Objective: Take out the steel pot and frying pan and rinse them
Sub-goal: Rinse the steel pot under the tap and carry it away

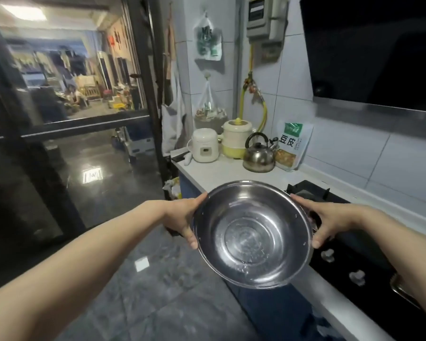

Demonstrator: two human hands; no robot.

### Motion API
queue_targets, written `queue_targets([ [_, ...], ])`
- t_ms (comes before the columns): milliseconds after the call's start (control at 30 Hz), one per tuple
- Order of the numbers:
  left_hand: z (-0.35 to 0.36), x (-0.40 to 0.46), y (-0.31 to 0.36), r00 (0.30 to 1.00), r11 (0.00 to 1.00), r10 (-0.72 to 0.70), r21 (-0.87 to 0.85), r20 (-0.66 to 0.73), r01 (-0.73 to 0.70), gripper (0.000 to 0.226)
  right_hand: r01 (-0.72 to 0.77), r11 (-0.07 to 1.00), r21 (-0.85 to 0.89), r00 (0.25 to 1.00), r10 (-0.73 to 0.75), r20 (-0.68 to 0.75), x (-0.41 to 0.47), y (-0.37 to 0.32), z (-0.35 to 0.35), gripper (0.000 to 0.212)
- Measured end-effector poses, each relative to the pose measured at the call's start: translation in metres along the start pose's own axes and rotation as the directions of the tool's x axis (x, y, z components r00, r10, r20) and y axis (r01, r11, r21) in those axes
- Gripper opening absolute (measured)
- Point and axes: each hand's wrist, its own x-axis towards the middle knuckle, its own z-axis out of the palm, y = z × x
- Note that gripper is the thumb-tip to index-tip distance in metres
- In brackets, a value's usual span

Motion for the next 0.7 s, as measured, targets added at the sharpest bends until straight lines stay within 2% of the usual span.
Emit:
queue_targets([
  [100,-0.023,0.06,-0.029,0.999,1.0,0.026,0.006,-0.021,-0.026,0.154,-0.024,1.0,-0.006,1.0,0.024,-0.017,0.046,0.016,-0.039,0.144],
  [333,-0.055,0.161,-0.086,0.999,0.997,0.046,-0.062,-0.002,-0.046,0.148,-0.043,0.996,-0.075,0.999,0.045,0.03,0.161,0.037,-0.107,0.141],
  [533,-0.067,0.238,-0.158,0.998,0.998,0.016,-0.06,0.054,-0.012,0.151,-0.088,0.996,-0.019,0.992,0.089,0.092,0.255,0.05,-0.127,0.136],
  [700,-0.085,0.297,-0.199,0.995,0.999,0.009,-0.04,0.096,-0.005,0.144,-0.165,0.986,0.007,0.983,0.164,0.082,0.323,0.067,-0.136,0.147],
])
